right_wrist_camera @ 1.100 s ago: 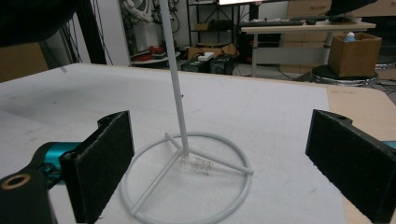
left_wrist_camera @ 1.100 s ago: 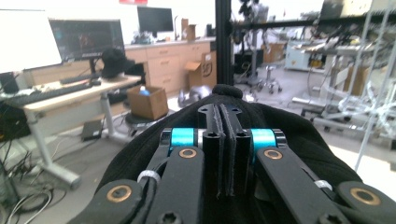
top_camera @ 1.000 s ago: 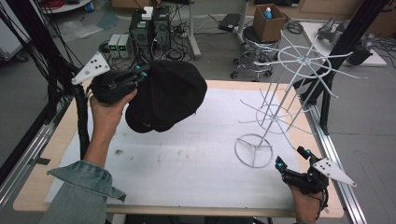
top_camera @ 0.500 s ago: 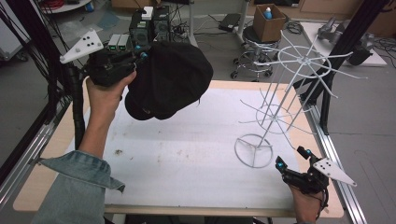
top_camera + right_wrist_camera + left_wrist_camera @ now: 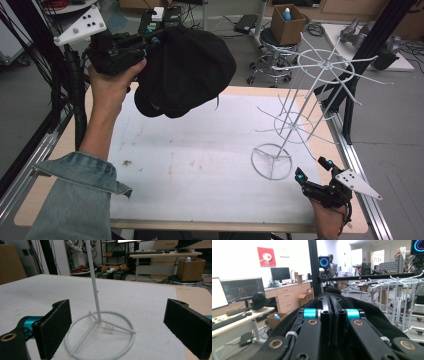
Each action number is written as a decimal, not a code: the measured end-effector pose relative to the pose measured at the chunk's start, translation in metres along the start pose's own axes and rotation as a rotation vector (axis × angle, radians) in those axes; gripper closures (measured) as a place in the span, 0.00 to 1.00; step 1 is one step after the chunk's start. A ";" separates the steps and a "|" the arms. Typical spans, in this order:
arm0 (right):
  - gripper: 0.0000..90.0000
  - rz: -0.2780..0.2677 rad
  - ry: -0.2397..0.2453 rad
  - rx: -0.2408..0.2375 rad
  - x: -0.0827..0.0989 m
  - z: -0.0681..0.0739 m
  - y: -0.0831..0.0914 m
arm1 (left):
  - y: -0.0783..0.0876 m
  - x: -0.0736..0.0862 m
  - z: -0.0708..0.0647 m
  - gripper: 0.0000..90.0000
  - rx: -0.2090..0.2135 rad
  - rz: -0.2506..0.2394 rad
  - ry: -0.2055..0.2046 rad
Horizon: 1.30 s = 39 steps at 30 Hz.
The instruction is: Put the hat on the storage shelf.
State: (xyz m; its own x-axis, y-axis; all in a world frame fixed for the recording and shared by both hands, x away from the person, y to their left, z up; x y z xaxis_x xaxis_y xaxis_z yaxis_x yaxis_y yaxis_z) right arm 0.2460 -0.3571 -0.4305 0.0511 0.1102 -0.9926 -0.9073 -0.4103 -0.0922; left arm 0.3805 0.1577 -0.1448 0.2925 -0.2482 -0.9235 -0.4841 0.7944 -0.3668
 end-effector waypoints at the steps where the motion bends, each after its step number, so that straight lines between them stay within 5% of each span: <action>1: 0.08 0.000 0.000 0.000 0.000 0.000 0.000 | -0.002 -0.003 0.000 0.97 0.004 -0.004 0.000; 27: 0.08 -0.003 -0.010 0.001 0.000 -0.001 0.001 | -0.047 -0.060 -0.013 0.97 0.072 -0.083 0.039; 39: 0.08 -0.007 -0.009 0.002 0.000 -0.002 0.001 | -0.066 -0.062 -0.026 0.97 0.116 -0.102 0.066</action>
Point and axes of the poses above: each handheld gripper's, and its own axes: y roughly backward along the jaws, x roughly out of its underside, z roughly to its left, the point moved 2 cm from there along -y, roughly forward along the jaws, and after that the axes turned 14 degrees about -z, right-handed, at the moved point
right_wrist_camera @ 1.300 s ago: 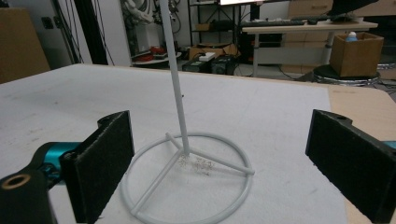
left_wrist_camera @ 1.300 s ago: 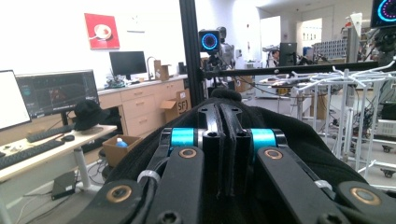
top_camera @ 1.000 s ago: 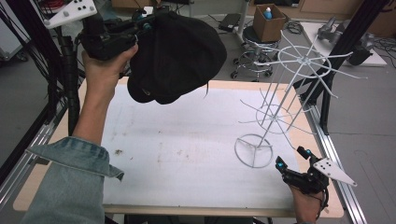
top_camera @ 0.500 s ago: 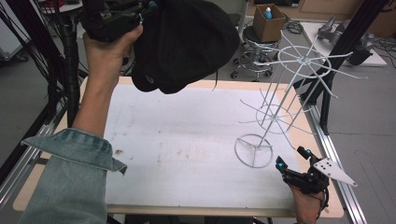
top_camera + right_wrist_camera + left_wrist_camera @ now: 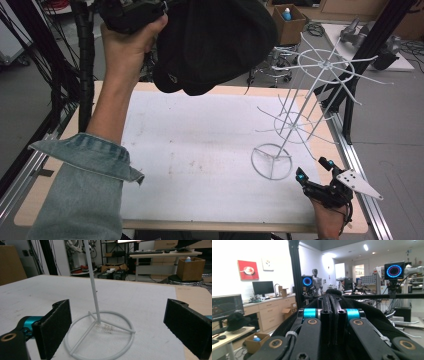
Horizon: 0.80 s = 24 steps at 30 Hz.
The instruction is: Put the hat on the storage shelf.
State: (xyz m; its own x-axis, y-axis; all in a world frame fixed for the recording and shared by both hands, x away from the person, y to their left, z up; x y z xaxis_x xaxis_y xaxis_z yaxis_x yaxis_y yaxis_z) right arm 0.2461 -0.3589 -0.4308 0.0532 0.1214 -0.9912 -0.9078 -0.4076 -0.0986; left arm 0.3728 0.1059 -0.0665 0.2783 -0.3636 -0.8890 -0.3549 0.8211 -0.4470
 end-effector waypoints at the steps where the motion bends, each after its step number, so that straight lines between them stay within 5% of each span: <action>1: 0.08 0.000 0.001 0.000 0.000 0.000 0.000 | -0.001 0.001 0.000 0.97 0.001 -0.003 0.006; 24: 0.08 0.012 0.000 0.000 0.001 -0.001 0.000 | -0.025 0.019 -0.012 0.97 0.054 -0.005 0.079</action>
Point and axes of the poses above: each handheld gripper's, and its own axes: y roughly backward along the jaws, x roughly out of its underside, z roughly to its left, the point moved 2 cm from there along -y, roughly forward along the jaws, and after that the axes turned 14 degrees about -z, right-handed, at the moved point
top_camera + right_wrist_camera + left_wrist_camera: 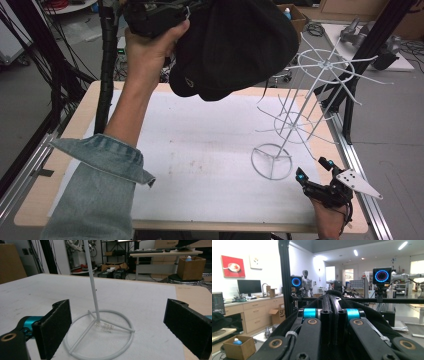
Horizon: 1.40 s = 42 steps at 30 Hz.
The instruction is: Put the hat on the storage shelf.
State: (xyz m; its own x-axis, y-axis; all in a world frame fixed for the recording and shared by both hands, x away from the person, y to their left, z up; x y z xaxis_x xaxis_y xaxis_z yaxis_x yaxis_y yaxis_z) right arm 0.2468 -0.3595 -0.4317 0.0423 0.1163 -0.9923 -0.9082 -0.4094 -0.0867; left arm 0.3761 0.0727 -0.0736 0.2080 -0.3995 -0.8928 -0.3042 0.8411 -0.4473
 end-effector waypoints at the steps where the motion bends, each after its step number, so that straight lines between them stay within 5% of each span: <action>1: 0.08 0.001 0.001 -0.002 0.000 0.000 0.000 | -0.002 0.001 -0.001 0.97 0.004 0.004 -0.001; 18: 0.08 0.000 0.002 -0.008 0.000 0.000 -0.001 | -0.011 0.029 -0.006 0.96 0.032 0.174 -0.024; 21: 0.08 -0.001 0.002 -0.010 0.000 0.000 -0.001 | -0.008 0.036 -0.008 0.96 0.031 0.153 -0.043; 42: 0.08 0.011 0.003 -0.012 0.001 0.001 -0.002 | 0.005 0.094 -0.004 0.95 0.040 0.282 -0.043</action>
Point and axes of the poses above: each handheld gripper's, and its own axes: y roughly backward along the jaws, x roughly out of its underside, z roughly to its left, the point moved 2 cm from there along -y, roughly forward along the jaws, and after that the axes turned 14 degrees about -z, right-handed, at the moved point
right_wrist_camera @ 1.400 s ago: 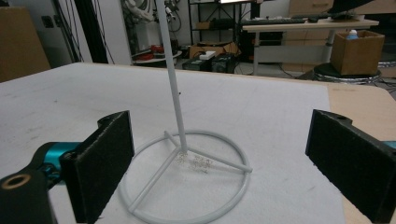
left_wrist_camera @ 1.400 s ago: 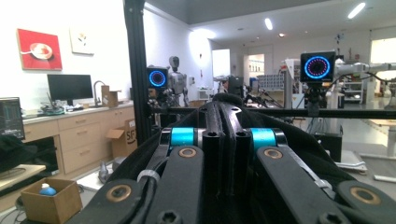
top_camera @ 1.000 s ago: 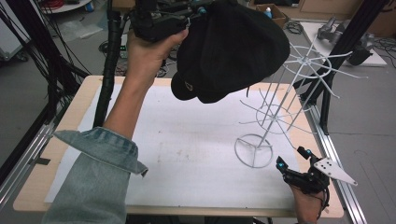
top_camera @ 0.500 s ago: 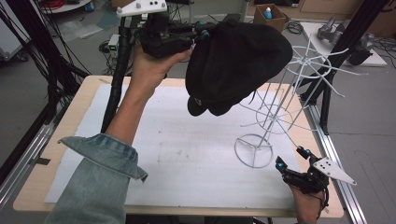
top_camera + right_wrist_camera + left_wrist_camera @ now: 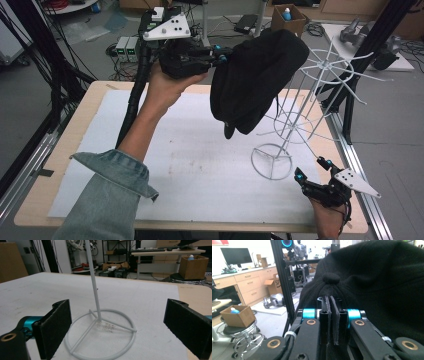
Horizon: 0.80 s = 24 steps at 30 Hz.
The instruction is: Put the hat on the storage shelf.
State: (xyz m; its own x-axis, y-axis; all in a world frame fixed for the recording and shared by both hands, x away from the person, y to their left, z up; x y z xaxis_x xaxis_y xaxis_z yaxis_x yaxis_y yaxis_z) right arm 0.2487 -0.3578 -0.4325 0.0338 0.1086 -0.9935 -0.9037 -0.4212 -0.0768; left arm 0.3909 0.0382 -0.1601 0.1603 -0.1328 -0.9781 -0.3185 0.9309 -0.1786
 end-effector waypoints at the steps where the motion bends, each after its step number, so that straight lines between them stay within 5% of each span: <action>1: 0.08 -0.003 0.005 0.000 0.000 -0.001 0.000 | -0.001 0.001 0.000 0.95 0.001 0.004 -0.001; 6: 0.08 -0.003 0.005 0.000 0.000 -0.001 0.000 | -0.005 0.008 -0.002 0.95 0.005 0.050 -0.015; 24: 0.08 -0.004 0.002 0.000 0.000 -0.001 0.000 | -0.009 0.021 0.000 0.92 0.017 0.059 -0.005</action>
State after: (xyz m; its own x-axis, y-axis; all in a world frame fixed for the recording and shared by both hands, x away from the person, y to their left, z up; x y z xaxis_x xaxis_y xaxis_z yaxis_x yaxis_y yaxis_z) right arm 0.2493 -0.3581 -0.4325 0.0387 0.1087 -0.9933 -0.9037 -0.4205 -0.0812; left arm 0.3968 0.0275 -0.1788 0.1462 -0.0762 -0.9863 -0.3119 0.9426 -0.1190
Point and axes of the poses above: each handheld gripper's, and its own axes: y roughly backward along the jaws, x roughly out of its underside, z roughly to its left, the point moved 2 cm from there along -y, roughly forward along the jaws, and after that the axes turned 14 degrees about -z, right-handed, at the moved point
